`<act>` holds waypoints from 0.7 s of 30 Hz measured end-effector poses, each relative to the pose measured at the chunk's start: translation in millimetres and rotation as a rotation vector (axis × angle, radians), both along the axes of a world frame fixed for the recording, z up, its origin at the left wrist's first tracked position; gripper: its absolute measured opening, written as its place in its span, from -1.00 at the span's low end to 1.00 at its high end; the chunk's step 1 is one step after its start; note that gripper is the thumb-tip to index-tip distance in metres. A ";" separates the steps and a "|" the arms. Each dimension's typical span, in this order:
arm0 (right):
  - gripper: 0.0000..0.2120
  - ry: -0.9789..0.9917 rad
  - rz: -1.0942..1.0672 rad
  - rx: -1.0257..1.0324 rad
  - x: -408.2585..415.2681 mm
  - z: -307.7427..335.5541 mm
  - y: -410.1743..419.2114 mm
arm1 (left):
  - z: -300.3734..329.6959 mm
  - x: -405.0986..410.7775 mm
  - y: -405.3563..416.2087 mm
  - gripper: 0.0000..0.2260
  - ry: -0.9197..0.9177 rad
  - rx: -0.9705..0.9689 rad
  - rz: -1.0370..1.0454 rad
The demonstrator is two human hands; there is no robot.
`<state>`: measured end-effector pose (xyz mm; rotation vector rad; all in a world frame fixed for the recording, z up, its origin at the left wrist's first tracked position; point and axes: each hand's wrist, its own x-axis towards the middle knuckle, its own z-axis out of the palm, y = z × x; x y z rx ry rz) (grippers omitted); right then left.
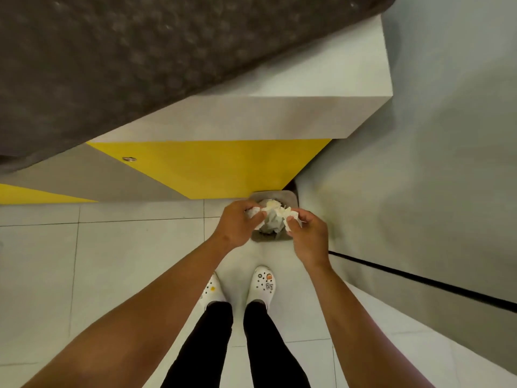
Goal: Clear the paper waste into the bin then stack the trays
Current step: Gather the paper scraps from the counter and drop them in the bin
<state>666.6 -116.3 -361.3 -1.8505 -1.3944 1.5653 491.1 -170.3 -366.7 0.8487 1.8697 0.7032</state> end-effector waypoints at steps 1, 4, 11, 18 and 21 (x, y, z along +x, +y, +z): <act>-0.74 -0.011 0.000 -0.009 0.5 -15.8 1.4 | -14.7 2.0 3.4 -0.84 0.001 -0.018 -0.015; -0.78 -0.038 -0.008 -0.011 0.9 -52.3 7.2 | -53.3 8.3 12.1 -0.84 -0.037 -0.056 -0.037; -0.58 -0.124 0.163 -0.031 10.6 -94.6 18.3 | -86.6 10.1 17.1 -0.51 -0.054 -0.056 -0.157; -0.64 -0.087 0.203 -0.039 8.8 -40.5 14.7 | -46.1 -8.7 -7.1 -0.51 0.091 -0.078 -0.238; -0.66 -0.050 0.265 -0.013 4.3 4.4 11.8 | -4.0 -12.5 -15.2 -0.53 0.109 -0.027 -0.250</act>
